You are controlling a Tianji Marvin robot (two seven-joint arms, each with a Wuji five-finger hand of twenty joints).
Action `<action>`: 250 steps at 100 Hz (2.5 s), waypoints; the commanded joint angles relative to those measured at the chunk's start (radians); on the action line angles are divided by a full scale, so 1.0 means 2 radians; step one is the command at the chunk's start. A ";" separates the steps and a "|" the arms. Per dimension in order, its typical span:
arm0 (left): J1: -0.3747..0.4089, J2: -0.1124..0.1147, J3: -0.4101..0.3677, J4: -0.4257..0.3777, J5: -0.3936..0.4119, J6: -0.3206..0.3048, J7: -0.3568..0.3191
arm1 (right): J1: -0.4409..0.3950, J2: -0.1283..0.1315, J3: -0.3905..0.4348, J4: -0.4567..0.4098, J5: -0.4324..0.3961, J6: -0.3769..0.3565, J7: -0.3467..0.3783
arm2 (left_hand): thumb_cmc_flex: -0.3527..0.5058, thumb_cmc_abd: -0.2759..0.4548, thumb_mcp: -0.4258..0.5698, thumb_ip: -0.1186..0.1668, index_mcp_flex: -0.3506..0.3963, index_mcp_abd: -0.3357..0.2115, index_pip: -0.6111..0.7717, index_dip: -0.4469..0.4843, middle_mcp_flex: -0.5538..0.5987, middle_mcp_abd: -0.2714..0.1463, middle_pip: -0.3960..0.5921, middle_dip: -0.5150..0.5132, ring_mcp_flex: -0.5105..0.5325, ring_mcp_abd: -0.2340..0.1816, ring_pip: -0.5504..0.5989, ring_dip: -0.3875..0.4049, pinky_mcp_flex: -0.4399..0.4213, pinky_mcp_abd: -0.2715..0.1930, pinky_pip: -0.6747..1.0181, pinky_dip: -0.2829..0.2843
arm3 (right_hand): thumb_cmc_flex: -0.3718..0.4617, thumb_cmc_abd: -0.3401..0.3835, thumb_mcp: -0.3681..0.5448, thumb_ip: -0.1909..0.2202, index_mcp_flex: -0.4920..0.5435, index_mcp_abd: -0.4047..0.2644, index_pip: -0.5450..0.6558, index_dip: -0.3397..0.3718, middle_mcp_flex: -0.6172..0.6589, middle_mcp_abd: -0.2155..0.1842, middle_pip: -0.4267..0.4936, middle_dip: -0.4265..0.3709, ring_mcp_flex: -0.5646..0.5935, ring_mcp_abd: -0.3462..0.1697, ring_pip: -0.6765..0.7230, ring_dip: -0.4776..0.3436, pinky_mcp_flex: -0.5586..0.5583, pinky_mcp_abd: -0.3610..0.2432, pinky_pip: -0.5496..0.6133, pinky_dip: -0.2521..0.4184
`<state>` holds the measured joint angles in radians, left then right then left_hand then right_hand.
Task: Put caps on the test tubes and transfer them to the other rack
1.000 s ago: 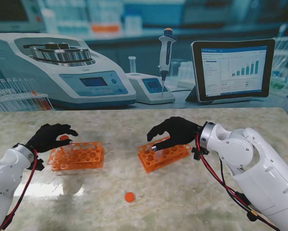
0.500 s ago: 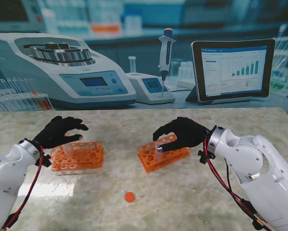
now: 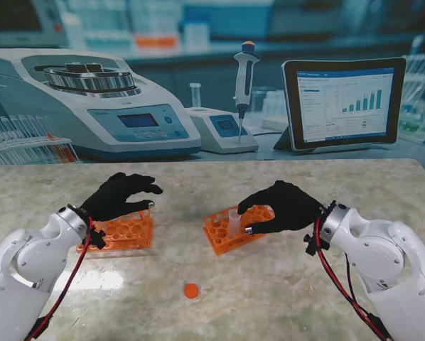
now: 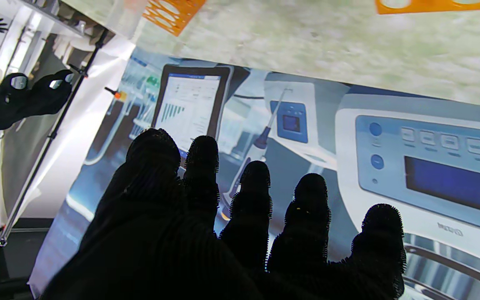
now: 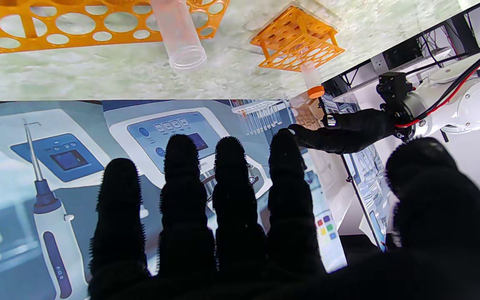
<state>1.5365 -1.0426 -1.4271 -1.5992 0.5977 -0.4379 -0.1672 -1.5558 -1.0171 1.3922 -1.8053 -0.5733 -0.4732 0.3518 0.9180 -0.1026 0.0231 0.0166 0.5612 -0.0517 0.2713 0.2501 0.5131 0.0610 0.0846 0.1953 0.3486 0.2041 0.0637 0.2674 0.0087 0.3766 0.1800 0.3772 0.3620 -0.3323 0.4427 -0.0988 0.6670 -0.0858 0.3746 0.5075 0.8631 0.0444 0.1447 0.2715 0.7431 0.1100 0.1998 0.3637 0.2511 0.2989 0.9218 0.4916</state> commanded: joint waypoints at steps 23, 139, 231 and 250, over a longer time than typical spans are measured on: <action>-0.004 -0.011 0.044 0.008 -0.015 0.014 0.013 | -0.023 -0.005 0.009 0.016 -0.013 -0.001 -0.024 | -0.015 0.032 -0.014 0.002 -0.027 0.027 -0.035 -0.021 0.006 0.024 -0.011 -0.017 0.007 0.004 -0.002 -0.007 0.009 0.025 -0.020 -0.017 | -0.015 0.017 -0.008 0.002 -0.015 0.008 -0.014 -0.005 -0.012 -0.009 -0.010 -0.004 -0.021 -0.008 -0.020 -0.010 -0.011 0.006 -0.016 -0.009; -0.021 -0.039 0.141 0.072 -0.097 0.059 0.087 | 0.045 -0.024 -0.066 0.176 -0.089 0.052 -0.157 | -0.060 0.076 -0.020 -0.010 -0.043 0.056 -0.066 -0.049 -0.007 0.043 -0.023 -0.025 0.013 0.009 0.000 -0.006 0.032 0.039 0.022 -0.026 | -0.055 0.004 0.022 -0.002 -0.082 0.065 -0.063 -0.051 -0.092 0.024 -0.042 -0.085 -0.088 -0.003 -0.057 -0.111 -0.035 0.009 -0.057 -0.106; -0.026 -0.043 0.154 0.077 -0.104 0.060 0.095 | 0.150 -0.041 -0.181 0.330 -0.108 0.076 -0.277 | -0.059 0.077 -0.021 -0.010 -0.039 0.055 -0.065 -0.049 -0.005 0.043 -0.022 -0.025 0.015 0.002 0.001 -0.004 0.027 0.036 0.022 -0.034 | -0.079 -0.020 0.071 -0.010 -0.086 0.065 -0.058 -0.052 -0.096 0.024 -0.040 -0.089 -0.098 0.002 -0.059 -0.115 -0.044 0.010 -0.055 -0.118; -0.025 -0.042 0.152 0.076 -0.103 0.060 0.095 | 0.158 -0.044 -0.190 0.340 -0.105 0.074 -0.288 | -0.059 0.077 -0.021 -0.010 -0.039 0.055 -0.065 -0.049 -0.005 0.042 -0.022 -0.025 0.014 0.001 0.001 -0.004 0.025 0.034 0.021 -0.034 | -0.086 -0.023 0.078 -0.012 -0.086 0.065 -0.058 -0.053 -0.098 0.025 -0.041 -0.090 -0.099 0.003 -0.058 -0.116 -0.044 0.010 -0.055 -0.121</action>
<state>1.4838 -1.1277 -1.1217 -1.4423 0.3910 -0.3183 0.0254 -1.2391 -1.0978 1.0176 -1.1287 -0.7860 -0.3249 -0.2220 0.8239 0.0027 0.0002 0.0164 0.4819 0.0456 0.1629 0.1622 0.5124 0.1407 0.0610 0.1709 0.3635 0.2192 0.0636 0.2673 0.0757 0.4332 0.1917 0.3502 0.2471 -0.3332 0.5725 -0.0988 0.5414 0.0296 0.2668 0.4142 0.7028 0.0733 0.0672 0.1040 0.5871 0.1065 0.1032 0.1454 0.1811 0.2996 0.8128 0.2726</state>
